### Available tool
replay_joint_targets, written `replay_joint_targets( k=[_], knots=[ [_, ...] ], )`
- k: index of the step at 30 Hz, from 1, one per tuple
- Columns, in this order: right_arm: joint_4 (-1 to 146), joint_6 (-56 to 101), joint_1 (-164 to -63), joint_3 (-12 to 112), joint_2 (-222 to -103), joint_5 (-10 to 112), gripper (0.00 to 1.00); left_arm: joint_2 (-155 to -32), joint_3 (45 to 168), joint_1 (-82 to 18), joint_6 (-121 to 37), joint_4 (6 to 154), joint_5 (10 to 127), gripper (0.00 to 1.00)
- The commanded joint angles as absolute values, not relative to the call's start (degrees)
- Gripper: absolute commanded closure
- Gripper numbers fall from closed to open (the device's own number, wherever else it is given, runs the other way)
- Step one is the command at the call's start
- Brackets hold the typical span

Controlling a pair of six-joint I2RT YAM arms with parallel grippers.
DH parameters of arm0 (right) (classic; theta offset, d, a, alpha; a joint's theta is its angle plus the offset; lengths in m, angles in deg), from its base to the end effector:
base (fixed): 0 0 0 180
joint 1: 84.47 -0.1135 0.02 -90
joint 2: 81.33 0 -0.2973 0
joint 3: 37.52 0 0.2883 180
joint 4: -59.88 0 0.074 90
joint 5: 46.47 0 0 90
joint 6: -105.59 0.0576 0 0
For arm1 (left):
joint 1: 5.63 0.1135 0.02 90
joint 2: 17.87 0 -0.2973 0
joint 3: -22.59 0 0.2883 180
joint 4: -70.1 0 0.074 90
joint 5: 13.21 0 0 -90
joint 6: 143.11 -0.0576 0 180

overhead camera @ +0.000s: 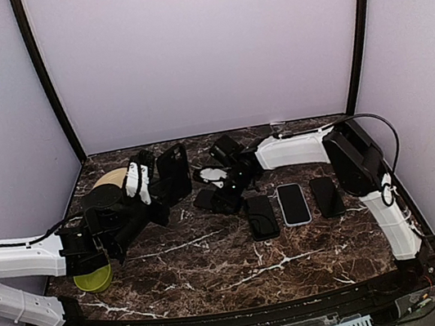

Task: Put the phone into the phone case
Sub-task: Move the phone to the center of the board.

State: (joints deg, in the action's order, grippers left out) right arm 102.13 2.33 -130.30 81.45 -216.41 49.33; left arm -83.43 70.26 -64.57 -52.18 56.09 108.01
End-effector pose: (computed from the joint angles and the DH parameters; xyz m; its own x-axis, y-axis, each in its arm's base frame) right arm 0.3974 0.4175 0.1316 -0.4053 -0.7447 -0.5303 -0.8666 0.4977 -0.0366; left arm 0.1774 -0.2367 0.2873 -0.0425 0.0436 -0.9981 0.4651 0.8850 0.0189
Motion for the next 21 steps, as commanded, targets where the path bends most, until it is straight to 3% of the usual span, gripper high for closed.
replay_joint_targets(
  k=[1, 8, 21],
  knots=[
    [107.08, -4.11, -136.06, 71.18, -211.21, 55.86, 0.45, -81.12, 71.42, -64.61, -54.39, 54.31, 111.58, 1.0],
    [104.35, -5.07, -141.02, 59.6, -204.1, 57.29, 0.48, -78.22, 69.81, -64.47, -56.51, 51.35, 118.83, 1.0],
    [106.5, -4.49, -151.07, 47.19, -193.49, 54.42, 0.51, -78.47, 69.74, -64.26, -56.37, 51.1, 117.74, 1.0]
  ],
)
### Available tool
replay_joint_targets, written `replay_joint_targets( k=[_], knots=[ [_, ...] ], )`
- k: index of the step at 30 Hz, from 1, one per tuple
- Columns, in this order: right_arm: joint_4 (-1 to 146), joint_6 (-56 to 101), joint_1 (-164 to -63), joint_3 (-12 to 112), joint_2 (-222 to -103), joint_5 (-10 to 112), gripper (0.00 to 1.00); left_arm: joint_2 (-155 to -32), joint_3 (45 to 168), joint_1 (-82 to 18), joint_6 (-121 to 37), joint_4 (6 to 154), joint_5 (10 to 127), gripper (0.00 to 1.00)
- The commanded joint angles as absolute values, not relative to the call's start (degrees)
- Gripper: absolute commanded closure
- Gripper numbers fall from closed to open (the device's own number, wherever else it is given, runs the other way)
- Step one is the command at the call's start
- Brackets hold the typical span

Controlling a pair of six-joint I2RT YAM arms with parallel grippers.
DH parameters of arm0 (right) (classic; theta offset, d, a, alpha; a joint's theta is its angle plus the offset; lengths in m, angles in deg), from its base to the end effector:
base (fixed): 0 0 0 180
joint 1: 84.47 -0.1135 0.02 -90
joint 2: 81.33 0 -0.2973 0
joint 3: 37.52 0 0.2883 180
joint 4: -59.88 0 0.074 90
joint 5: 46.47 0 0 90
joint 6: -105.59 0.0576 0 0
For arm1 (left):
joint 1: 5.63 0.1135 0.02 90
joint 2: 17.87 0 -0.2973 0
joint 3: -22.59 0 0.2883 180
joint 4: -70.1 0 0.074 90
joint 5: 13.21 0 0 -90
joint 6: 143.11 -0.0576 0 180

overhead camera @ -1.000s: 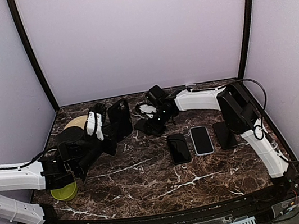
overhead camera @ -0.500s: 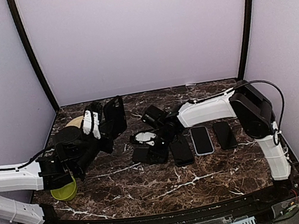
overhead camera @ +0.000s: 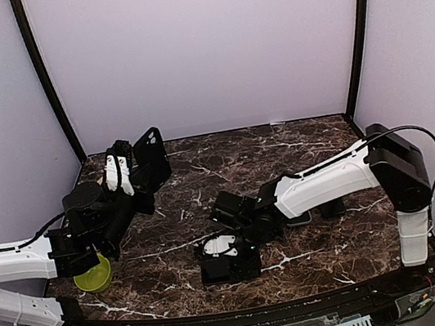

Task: Put the phone into the phone case
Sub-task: Move the phone to the center of the board, then rotate the phone at the center of the board.

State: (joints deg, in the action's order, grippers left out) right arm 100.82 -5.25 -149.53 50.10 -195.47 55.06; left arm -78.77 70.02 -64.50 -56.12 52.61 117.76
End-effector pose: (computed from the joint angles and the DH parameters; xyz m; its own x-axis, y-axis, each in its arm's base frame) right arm 0.1791 0.4125 0.1356 -0.0364 -0.9050 -0.4239 -0.9991 0.0233 0.0362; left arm 0.1735 -0.2141 0.3144 0.0524 -0.0100 -0.9986 0.3059 0.9521 0.0065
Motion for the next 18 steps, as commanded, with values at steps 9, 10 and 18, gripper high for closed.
replay_joint_targets(
  k=[9, 10, 18],
  knots=[
    [110.71, -3.5, -156.59, 44.64, -192.77, 49.4, 0.51, -78.84, 69.92, -64.18, -56.63, 51.17, 117.43, 1.0],
    [110.84, -3.33, -156.91, 44.63, -192.69, 49.22, 0.5, -78.86, 69.93, -64.21, -56.63, 51.13, 117.36, 1.0],
    [109.52, -0.85, -157.13, 46.56, -190.84, 47.31, 0.02, -78.73, 69.93, -64.17, -56.45, 51.43, 117.0, 1.0]
  ],
)
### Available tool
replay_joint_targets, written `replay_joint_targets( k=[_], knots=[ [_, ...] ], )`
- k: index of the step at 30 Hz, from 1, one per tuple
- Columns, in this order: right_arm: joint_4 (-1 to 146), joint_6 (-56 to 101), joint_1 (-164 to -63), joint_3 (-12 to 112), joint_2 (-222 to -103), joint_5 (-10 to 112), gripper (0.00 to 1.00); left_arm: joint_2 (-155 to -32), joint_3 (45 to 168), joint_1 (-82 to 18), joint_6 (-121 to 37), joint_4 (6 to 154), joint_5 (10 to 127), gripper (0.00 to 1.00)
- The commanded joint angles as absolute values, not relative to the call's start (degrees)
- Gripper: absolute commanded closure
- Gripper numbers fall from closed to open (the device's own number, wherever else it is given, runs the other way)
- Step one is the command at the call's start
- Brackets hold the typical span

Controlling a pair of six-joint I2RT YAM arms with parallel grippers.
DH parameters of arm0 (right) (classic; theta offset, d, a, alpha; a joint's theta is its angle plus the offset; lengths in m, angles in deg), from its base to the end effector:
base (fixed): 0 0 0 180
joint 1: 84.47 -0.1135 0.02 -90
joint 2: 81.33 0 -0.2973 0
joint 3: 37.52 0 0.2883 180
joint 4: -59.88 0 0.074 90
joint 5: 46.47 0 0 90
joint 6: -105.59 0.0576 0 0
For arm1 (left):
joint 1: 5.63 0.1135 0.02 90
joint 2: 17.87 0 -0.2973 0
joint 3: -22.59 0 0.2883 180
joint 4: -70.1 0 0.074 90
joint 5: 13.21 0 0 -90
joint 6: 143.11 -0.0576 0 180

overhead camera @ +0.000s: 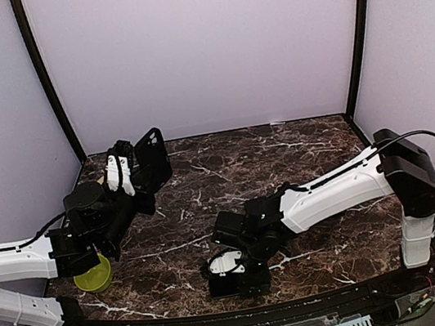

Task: Put the phone into the phone case
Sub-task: Rotate the phone at the center of the board.

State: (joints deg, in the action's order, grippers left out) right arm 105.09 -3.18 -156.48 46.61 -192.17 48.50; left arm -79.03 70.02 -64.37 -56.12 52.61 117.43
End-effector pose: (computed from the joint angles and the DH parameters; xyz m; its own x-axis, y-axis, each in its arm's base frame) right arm 0.1262 0.4049 0.1369 0.0296 -0.9468 -0.3203 -0.9995 -0.0238 -0.0219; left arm 0.1743 -0.2148 0.3132 0.0503 -0.0061 -0.9987 0.3092 0.9510 0.0097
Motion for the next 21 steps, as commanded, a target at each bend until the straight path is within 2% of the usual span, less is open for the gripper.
replay_joint_targets(
  k=[1, 8, 9, 11, 15, 18, 21],
  knots=[
    [108.85, -0.28, -157.16, 47.01, -190.11, 47.48, 0.02, -78.76, 69.93, -64.17, -56.45, 51.39, 116.98, 1.0],
    [96.37, 8.01, -157.07, 51.04, -185.07, 57.91, 0.02, -79.27, 70.08, -64.17, -56.41, 51.71, 116.46, 1.0],
    [94.89, 10.0, -156.99, 51.56, -185.76, 57.87, 0.05, -79.28, 70.1, -64.17, -56.57, 51.75, 116.53, 1.0],
    [92.12, 13.74, -156.9, 52.04, -187.76, 56.03, 0.25, -79.24, 70.11, -64.17, -56.76, 51.67, 116.93, 1.0],
    [89.71, 20.22, -156.94, 53.49, -192.36, 51.06, 0.74, -79.01, 70.02, -64.17, -56.91, 51.41, 117.17, 1.0],
    [89.09, 22.84, -156.98, 55.0, -194.6, 46.89, 0.87, -79.0, 70.02, -64.17, -56.82, 51.39, 116.99, 1.0],
    [88.9, 23.75, -157.06, 56.73, -196.72, 44.42, 0.93, -78.95, 70.02, -64.17, -56.82, 51.51, 116.83, 1.0]
  ],
)
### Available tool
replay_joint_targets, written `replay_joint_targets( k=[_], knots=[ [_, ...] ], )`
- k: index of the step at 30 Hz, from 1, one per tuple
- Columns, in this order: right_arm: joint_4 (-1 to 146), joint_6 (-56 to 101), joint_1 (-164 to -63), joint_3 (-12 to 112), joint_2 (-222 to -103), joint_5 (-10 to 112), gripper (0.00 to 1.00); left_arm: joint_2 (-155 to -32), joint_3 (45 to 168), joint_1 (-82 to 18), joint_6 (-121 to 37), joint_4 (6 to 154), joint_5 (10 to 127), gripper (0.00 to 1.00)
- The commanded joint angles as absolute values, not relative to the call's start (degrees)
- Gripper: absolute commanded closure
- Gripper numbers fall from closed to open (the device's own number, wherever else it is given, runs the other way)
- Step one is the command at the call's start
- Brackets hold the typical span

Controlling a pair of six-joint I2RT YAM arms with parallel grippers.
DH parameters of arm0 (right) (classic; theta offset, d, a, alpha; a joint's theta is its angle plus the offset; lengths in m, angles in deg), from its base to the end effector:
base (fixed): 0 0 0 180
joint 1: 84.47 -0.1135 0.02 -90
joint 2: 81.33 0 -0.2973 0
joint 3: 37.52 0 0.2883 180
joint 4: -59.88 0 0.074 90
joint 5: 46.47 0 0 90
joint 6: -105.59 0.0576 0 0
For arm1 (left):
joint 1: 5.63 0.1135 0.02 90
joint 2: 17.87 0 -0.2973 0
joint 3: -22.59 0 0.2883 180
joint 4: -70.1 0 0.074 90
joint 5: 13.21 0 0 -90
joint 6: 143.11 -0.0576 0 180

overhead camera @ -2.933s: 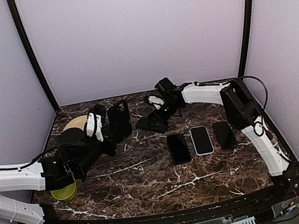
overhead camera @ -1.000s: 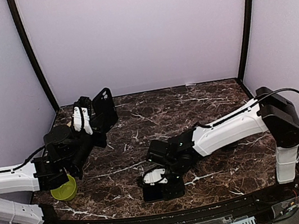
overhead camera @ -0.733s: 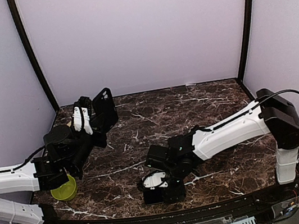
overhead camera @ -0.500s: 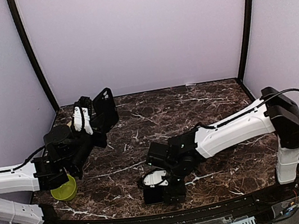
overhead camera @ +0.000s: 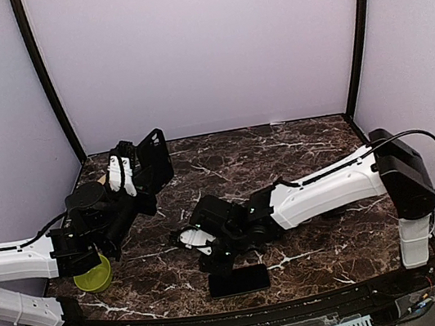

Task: Put the phone into the phone case
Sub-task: Rotate the phone at the center of the board.

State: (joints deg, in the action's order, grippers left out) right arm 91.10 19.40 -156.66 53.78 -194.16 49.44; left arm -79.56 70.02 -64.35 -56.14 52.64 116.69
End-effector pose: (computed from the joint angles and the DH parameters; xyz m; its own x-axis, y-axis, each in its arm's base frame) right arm 0.1421 0.4617 0.1772 -0.3071 -0.7399 -0.5985 -0.9478 0.2947 0.1220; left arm 0.1751 -0.2171 0.3108 0.0460 0.0023 -0.9989 0.3211 0.9469 0.0170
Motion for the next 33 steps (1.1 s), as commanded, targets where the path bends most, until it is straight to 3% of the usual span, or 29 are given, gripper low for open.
replay_joint_targets(
  k=[1, 12, 23, 33],
  knots=[
    [89.76, 23.52, -157.07, 57.66, -197.84, 44.17, 0.94, -78.95, 70.02, -64.17, -56.81, 51.47, 116.81, 1.0],
    [96.94, 20.39, -159.06, 61.78, -205.39, 46.02, 1.0, -78.86, 70.11, -64.17, -56.78, 51.69, 116.44, 1.0],
    [101.06, 12.93, -162.68, 52.23, -196.88, 51.19, 1.0, -79.08, 70.11, -64.17, -56.94, 51.7, 116.41, 1.0],
    [110.44, 13.15, -165.32, 47.58, -192.9, 45.15, 1.0, -79.63, 70.11, -64.17, -56.97, 51.68, 116.43, 1.0]
  ],
)
